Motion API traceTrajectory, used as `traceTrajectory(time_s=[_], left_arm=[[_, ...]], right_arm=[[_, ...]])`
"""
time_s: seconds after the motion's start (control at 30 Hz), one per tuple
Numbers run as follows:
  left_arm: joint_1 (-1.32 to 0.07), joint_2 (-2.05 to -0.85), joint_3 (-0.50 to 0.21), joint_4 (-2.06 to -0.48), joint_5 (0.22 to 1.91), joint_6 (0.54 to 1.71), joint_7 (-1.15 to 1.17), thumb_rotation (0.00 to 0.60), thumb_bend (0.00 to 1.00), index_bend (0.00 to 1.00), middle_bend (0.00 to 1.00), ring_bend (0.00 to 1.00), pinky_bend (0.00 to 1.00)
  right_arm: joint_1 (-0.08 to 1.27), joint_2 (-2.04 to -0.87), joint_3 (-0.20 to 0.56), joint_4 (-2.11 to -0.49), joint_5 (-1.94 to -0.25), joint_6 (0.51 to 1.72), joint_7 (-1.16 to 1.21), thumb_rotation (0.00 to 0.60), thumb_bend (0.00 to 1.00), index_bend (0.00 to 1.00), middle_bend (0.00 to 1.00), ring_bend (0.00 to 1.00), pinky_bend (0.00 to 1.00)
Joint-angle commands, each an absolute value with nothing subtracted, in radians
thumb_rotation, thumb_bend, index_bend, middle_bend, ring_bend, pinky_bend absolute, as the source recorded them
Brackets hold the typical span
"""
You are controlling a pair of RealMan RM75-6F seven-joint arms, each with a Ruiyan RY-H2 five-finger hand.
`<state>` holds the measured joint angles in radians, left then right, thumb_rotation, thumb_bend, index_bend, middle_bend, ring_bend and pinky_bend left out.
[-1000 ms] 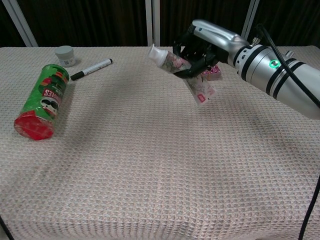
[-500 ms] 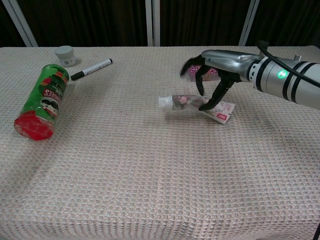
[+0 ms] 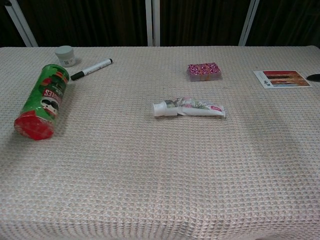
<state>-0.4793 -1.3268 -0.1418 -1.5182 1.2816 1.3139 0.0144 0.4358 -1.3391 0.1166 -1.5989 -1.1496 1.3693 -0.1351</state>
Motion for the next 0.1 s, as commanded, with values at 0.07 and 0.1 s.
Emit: traceTrajectory(time_s=[0.07, 0.1], left_arm=[[-0.425, -1.316, -0.101, -1.532, 1.303, 1.359, 0.071, 0.000, 0.03, 0.08, 0.12, 0.07, 0.18], [-0.418, -1.317, -0.098, -1.533, 1.304, 1.363, 0.072, 0.000, 0.03, 0.08, 0.12, 0.07, 0.18]], right_arm=[[0.271, -1.314, 0.070, -1.582, -1.131, 1.489, -0.070, 0.600, 0.00, 0.00, 0.00, 0.00, 0.00], [0.262, -1.319, 0.067, -1.567, -1.133, 1.485, -0.055, 0.600, 0.00, 0.00, 0.00, 0.00, 0.00]])
